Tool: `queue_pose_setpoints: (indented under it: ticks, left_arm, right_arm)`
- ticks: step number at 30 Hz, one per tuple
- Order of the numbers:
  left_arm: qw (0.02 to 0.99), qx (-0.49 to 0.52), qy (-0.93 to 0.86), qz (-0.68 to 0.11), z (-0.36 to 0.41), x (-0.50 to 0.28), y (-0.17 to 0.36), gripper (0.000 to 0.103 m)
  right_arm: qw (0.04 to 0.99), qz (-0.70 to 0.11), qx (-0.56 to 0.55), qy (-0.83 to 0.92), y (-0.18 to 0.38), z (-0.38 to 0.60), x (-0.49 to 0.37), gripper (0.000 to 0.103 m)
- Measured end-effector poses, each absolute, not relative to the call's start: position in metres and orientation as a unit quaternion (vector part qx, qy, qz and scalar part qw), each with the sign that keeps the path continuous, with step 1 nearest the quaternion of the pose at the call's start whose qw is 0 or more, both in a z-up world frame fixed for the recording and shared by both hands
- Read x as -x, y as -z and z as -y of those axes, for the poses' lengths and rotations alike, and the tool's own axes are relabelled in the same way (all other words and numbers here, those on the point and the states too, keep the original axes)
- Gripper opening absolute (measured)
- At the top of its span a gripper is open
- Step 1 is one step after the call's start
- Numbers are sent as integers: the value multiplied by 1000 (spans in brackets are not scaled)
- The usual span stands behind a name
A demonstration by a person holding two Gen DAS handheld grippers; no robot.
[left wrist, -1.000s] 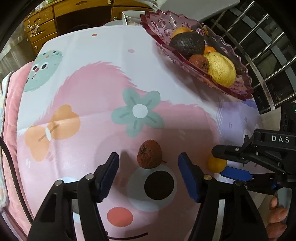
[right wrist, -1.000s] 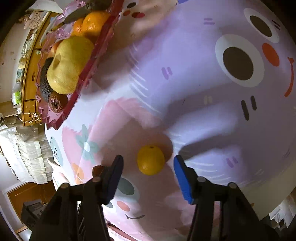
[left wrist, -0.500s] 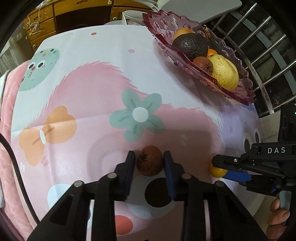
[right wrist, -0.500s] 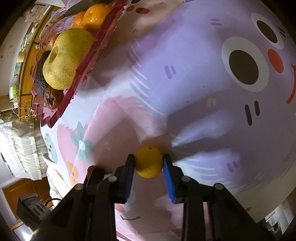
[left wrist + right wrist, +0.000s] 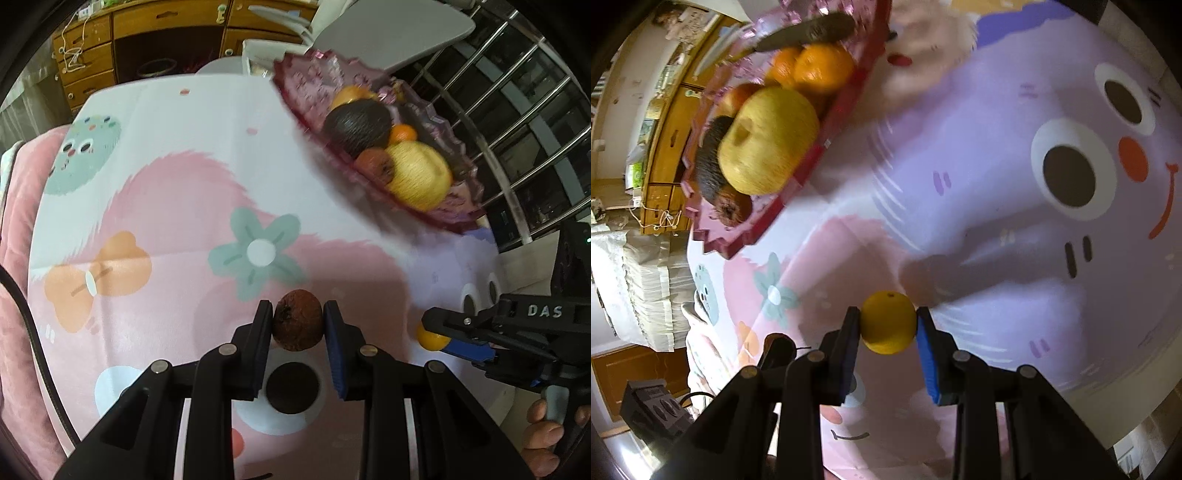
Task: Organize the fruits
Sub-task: 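Grasp the second dried fruit with left tool while right tool grasps the yellow tangerine, then carry the dried fruit over the bowl with left tool while right tool carries the tangerine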
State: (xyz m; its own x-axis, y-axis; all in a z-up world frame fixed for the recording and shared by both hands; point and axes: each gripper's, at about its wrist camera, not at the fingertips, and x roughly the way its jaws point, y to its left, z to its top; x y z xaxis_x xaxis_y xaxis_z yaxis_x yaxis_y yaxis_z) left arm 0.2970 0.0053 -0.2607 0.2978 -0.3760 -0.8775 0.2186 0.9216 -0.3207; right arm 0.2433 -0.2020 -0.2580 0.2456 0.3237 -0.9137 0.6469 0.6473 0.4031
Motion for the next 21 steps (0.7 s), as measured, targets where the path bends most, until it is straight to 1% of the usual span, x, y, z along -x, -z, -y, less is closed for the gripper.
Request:
queue_pose_setpoints:
  ticks: [10,21]
  left_arm:
    - [827,85,212,-514,22,-291,207,26]
    - [839,95,222,-487,73,-295,179,26]
  right_arm:
    - [738,-554,-366,120,221,234,-237,31]
    - [805,-490,-324,87,185,275,-245,31]
